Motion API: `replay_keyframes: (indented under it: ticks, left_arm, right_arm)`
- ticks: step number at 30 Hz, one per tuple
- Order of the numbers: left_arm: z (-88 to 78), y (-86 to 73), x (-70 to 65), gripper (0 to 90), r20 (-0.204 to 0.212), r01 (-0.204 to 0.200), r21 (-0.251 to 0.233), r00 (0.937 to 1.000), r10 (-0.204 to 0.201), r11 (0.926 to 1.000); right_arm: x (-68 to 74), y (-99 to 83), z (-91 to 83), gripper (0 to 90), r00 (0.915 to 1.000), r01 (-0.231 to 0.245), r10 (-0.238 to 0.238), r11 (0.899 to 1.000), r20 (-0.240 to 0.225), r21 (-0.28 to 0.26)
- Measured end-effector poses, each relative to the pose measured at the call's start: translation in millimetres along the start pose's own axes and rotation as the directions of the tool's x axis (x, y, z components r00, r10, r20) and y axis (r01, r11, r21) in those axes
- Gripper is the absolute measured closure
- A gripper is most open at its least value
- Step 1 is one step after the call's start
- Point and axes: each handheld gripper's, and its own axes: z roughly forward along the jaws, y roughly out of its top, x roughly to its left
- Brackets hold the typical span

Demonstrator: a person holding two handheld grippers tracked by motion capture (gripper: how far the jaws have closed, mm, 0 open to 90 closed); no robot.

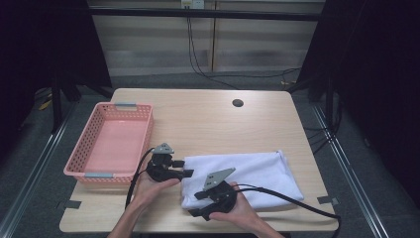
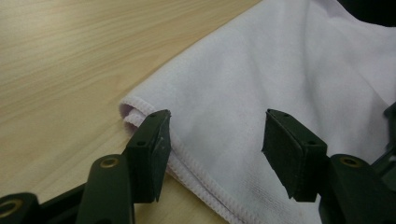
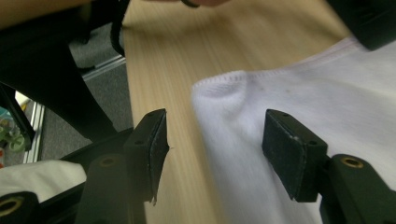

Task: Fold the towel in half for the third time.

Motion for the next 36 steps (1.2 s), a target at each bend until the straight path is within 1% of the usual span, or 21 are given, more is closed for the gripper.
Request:
replay_keyframes:
  ticks: [2, 3, 5, 6, 8, 11, 12, 13, 15, 16, 18, 19, 22, 24, 26, 28, 30, 31, 33, 35, 36]
  left_arm:
    - [0.4, 1.7, 2.8, 40.9, -0.001, 0.009, -0.006, 1.0, -0.009, 0.9999]
    - [0.8, 2.9, 4.1, 40.6, 0.003, 0.015, -0.011, 0.9999, -0.015, 0.9998]
    - [2.0, 4.8, 6.7, 40.5, 0.003, 0.025, -0.029, 0.9997, -0.025, 0.9993]
    - [2.6, 5.8, 8.9, 40.5, 0.004, 0.039, -0.032, 0.9992, -0.039, 0.9987]
    - [2.4, 8.5, 9.6, 39.1, -0.005, 0.03, -0.021, 0.9995, -0.03, 0.9993]
    - [1.7, 11.4, 9.8, 39.1, -0.005, 0.031, -0.029, 0.9995, -0.031, 0.9991]
    - [2.8, 11.7, 10.0, 39.1, -0.006, 0.04, -0.033, 0.9992, -0.04, 0.9987]
    - [3.5, 11.9, 11.4, 39.1, -0.012, 0.036, -0.024, 0.9993, -0.036, 0.9991]
    - [5.9, 12.0, 13.9, 39.1, -0.021, 0.042, -0.015, 0.9989, -0.042, 0.999]
    - [6.2, 11.9, 16.1, 39.1, -0.024, 0.048, -0.022, 0.9985, -0.049, 0.9986]
    - [5.7, 12.1, 21.4, 39.1, -0.041, 0.057, -0.023, 0.9974, -0.058, 0.9981]
    - [5.7, 11.7, 24.1, 39.1, -0.048, 0.068, -0.028, 0.9965, -0.069, 0.9973]
    - [8.2, 9.7, 33.0, 38.8, -0.073, 0.09, -0.025, 0.9931, -0.091, 0.9957]
    - [10.0, 8.5, 38.5, 38.6, -0.097, 0.096, -0.02, 0.9905, -0.097, 0.9952]
    - [11.8, 7.7, 41.2, 37.4, -0.089, 0.103, -0.014, 0.9906, -0.104, 0.9946]
    - [16.4, 7.9, 41.6, 36.9, -0.107, 0.087, 0.019, 0.9907, -0.084, 0.9961]
    - [20.5, 9.3, 41.0, 34.9, -0.092, 0.078, 0.038, 0.993, -0.075, 0.9962]
    - [22.9, 9.9, 39.3, 34.9, -0.097, 0.078, 0.038, 0.9925, -0.074, 0.9962]
    - [26.1, 11.9, 36.0, 35.4, -0.102, 0.055, 0.054, 0.9936, -0.049, 0.9971]
    - [29.5, 12.3, 32.6, 40.9, -0.078, 0.035, 0.057, 0.9965, -0.031, 0.9978]
    - [30.9, 11.9, 30.1, 47.4, -0.056, 0.01, 0.068, 0.9984, -0.006, 0.9976]
  right_arm:
    - [-6.8, -1.7, 7.4, 41.5, 0.9998, -0.014, 0.014, 1.0, 0.014, 0.004]
    - [-10.7, -2.8, 9.6, 42.4, 0.9996, -0.01, 0.01, 1.0, 0.028, 0.009]
    - [-14.2, -2.1, 11.1, 42.3, 0.9996, -0.007, 0.007, 1.0, 0.026, -0.001]
    - [-14.3, -1.0, 11.3, 41.5, 0.999, 0.003, -0.003, 1.0, 0.045, -0.009]
    - [-17.4, -1.2, 14.4, 40.3, 0.9993, -0.003, 0.004, 1.0, 0.038, -0.025]
    - [-15.4, -4.1, 18.7, 38.4, 0.9979, 0.037, -0.035, 0.999, 0.055, -0.029]
    - [-13.5, -5.0, 19.4, 38.2, 0.9948, 0.075, -0.073, 0.997, 0.071, -0.025]
    - [-10.8, -6.8, 20.2, 38.0, 0.9925, 0.09, -0.087, 0.996, 0.086, -0.027]
    - [-4.8, -10.4, 22.1, 37.8, 0.9825, 0.14, -0.136, 0.99, 0.127, -0.025]
    - [-1.5, -12.1, 23.4, 38.3, 0.974, 0.171, -0.165, 0.985, 0.155, -0.021]
    - [0.0, -12.7, 24.0, 42.7, 0.9679, 0.186, -0.18, 0.982, 0.175, -0.017]
    - [0.1, -13.0, 24.0, 43.8, 0.9618, 0.203, -0.197, 0.979, 0.19, -0.014]
    - [-0.7, -12.3, 23.2, 48.2, 0.9623, 0.195, -0.189, 0.981, 0.195, -0.011]
    - [-1.4, -12.1, 22.4, 56.9, 0.9606, 0.184, -0.177, 0.983, 0.215, -0.014]
    - [-2.5, -11.7, 21.7, 65.2, 0.9583, 0.175, -0.168, 0.984, 0.231, -0.012]
    - [-3.6, -10.9, 21.4, 67.6, 0.9572, 0.168, -0.161, 0.986, 0.24, -0.009]
    - [-3.8, -10.4, 21.3, 69.5, 0.9573, 0.162, -0.155, 0.987, 0.244, -0.009]
    - [-5.0, -10.0, 20.8, 71.2, 0.9607, 0.144, -0.137, 0.99, 0.242, -0.011]
    - [-7.3, -9.0, 19.9, 72.3, 0.9672, 0.115, -0.109, 0.993, 0.23, -0.014]
    - [-7.0, -8.6, 20.1, 72.8, 0.9665, 0.112, -0.105, 0.994, 0.234, -0.015]
    - [-7.7, -8.5, 19.9, 73.4, 0.9677, 0.106, -0.099, 0.994, 0.232, -0.016]
